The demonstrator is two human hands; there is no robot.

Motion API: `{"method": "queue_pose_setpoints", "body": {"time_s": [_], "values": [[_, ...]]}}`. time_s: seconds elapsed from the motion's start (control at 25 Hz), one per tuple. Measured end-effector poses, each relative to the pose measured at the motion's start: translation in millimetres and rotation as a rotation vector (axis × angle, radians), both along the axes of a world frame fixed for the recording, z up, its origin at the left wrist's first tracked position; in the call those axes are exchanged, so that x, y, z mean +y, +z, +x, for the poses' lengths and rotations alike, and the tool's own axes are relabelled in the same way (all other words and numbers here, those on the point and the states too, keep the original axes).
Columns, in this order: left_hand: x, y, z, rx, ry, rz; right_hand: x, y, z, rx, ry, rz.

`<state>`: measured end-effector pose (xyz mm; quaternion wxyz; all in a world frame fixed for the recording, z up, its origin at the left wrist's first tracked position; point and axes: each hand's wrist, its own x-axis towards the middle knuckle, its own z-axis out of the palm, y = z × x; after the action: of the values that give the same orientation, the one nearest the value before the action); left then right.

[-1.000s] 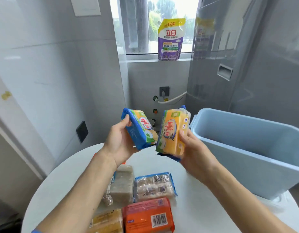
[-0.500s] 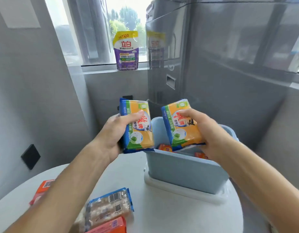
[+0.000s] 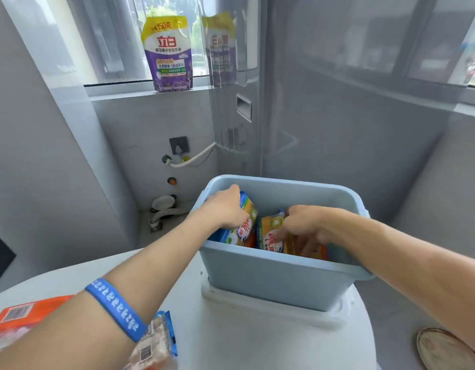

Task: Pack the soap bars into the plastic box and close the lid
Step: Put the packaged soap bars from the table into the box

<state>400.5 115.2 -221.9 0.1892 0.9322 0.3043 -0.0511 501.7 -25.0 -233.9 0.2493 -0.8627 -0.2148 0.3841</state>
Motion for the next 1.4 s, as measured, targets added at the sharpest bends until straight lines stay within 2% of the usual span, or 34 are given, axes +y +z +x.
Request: {"method": "queue_pose_setpoints", "body": {"time_s": [0.12,0.2,0.28,0.32,0.4,0.56,0.68,0.8,0.88,0.96,1.04,1.16,1.2,1.24,1.32,1.36,1.4], "values": [[-5,-3,-5,0.024,-0.072,0.168,1,-8,2,-0.019,0.018,0.017],[-11,-2,-11,0.026,-0.181,0.391,2,-11,-1,-0.218,0.126,-0.062],[-11,1,-16,0.0,-0.227,0.493,1,-10,-5,-0.516,0.281,-0.202],[-10,2,-17,-0.007,-0.22,0.474,0,-9,-6,-0.604,0.329,-0.244],[-7,7,-17,-0.02,-0.175,0.413,-3,-9,-3,-0.643,0.373,-0.272],[-6,11,-15,-0.029,-0.122,0.322,-5,-8,-1,-0.568,0.423,-0.311],[-13,7,-17,0.087,-0.15,0.347,-5,-11,-1,-0.579,0.468,-0.335],[-15,2,-17,0.105,-0.032,0.18,-4,-11,-2,-0.58,0.484,-0.335],[-17,1,-16,0.082,-0.021,0.217,-4,-11,-1,-0.578,0.486,-0.328],[-20,-5,-15,0.108,-0.109,0.267,-5,-11,-1,-0.571,0.489,-0.324],[-15,-5,-16,0.065,-0.116,0.154,-5,-11,-2,-0.57,0.493,-0.325],[-2,1,-16,-0.194,-0.008,-0.144,-5,-13,-1,-0.591,0.501,-0.325],[0,1,-16,-0.221,0.008,-0.19,-5,-12,-1,-0.589,0.502,-0.33],[0,-1,-15,-0.185,-0.003,-0.148,-5,-12,0,-0.584,0.502,-0.331],[-6,-7,-13,0.033,-0.12,0.149,-3,-12,2,-0.566,0.501,-0.333],[-10,-9,-14,0.099,-0.196,0.293,-2,-13,3,-0.56,0.504,-0.337],[-10,-10,-13,0.111,-0.259,0.357,-2,-14,3,-0.561,0.507,-0.34]]}}
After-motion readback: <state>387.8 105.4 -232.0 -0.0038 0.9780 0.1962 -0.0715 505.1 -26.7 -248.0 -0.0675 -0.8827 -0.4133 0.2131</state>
